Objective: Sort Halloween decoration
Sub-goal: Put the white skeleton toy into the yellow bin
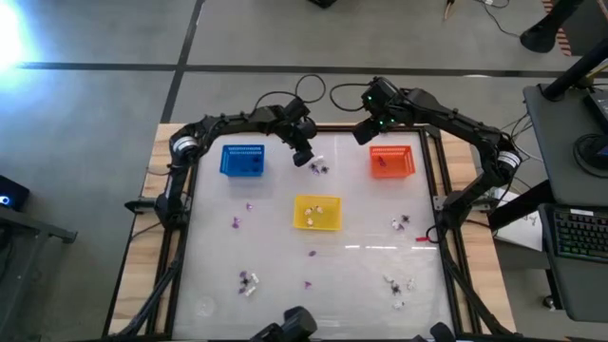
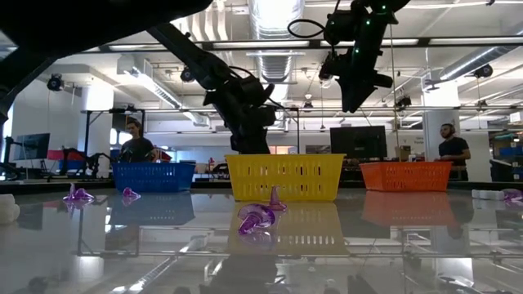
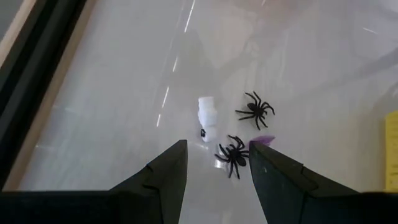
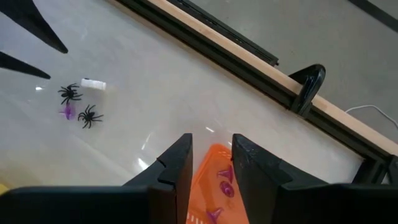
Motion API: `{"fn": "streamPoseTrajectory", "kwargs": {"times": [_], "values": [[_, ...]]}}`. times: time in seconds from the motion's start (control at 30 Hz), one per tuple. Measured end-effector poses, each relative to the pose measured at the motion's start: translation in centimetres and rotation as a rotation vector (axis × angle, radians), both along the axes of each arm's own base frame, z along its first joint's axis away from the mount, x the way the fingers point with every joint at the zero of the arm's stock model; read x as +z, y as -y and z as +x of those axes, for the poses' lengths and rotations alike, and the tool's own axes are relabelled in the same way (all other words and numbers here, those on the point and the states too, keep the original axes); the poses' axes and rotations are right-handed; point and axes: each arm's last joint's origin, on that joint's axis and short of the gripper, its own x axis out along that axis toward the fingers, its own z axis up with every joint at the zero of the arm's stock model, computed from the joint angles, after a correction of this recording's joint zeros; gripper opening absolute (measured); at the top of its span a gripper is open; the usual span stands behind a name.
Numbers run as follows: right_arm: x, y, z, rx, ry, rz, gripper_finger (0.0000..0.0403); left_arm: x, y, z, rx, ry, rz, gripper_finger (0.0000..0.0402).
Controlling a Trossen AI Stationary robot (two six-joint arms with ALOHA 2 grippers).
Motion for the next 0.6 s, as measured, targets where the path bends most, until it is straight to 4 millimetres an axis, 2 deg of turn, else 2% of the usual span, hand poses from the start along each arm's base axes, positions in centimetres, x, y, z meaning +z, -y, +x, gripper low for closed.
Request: {"fn": "streamPoseTrajectory", "kwargs": {"times": [0.23, 0.4, 0.6], "values": [[-0.01, 0.0, 0.0, -0.008, 0.004, 0.003, 0.0098, 0.09, 0.19, 0.33, 0.004, 0.009, 0.02, 0.0154], [-0.01, 0.0, 0.0, -0.02, 0.009, 0.006, 0.0103, 0.03, 0.69, 0.75, 0.045, -0.038, 0.096, 0.0154], [-0.02, 0.01, 0.01, -0.025, 0.011, 0.008, 0.0102, 0.1, 0.77, 0.89, 0.045, -0.018, 0.075, 0.0154]]}}
